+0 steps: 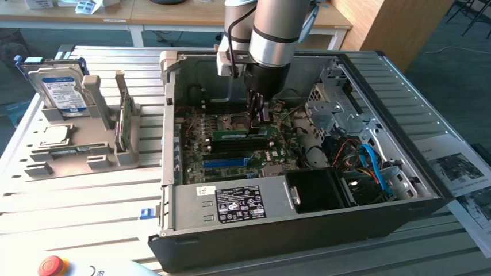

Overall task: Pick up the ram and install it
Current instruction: 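Insert the ram into the slot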

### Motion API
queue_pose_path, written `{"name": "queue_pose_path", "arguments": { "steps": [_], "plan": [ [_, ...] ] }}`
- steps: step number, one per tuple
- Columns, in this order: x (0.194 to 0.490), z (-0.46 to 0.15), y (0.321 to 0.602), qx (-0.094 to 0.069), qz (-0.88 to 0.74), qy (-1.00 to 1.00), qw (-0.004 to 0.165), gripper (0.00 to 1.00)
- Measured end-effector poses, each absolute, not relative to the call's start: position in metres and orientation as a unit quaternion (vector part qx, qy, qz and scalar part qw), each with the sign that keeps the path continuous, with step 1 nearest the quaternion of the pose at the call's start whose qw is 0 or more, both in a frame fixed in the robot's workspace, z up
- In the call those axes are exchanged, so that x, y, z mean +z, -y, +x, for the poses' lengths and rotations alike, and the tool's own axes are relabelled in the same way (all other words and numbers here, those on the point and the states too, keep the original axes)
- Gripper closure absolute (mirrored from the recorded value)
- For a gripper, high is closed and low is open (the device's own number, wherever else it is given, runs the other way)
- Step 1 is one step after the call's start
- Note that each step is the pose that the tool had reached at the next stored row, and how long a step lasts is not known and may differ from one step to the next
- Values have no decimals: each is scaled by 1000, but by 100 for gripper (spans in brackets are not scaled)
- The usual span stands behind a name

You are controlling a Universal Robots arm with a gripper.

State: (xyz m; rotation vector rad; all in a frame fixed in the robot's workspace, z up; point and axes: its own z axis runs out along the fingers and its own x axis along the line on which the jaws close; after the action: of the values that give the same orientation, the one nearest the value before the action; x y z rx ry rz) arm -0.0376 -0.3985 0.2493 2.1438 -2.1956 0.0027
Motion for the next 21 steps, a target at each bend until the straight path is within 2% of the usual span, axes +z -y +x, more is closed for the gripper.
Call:
{"name": "queue_pose_path", "arguments": {
  "steps": [21],
  "plan": [
    [248, -38, 399, 1, 703, 710, 36, 88]
  ]
}}
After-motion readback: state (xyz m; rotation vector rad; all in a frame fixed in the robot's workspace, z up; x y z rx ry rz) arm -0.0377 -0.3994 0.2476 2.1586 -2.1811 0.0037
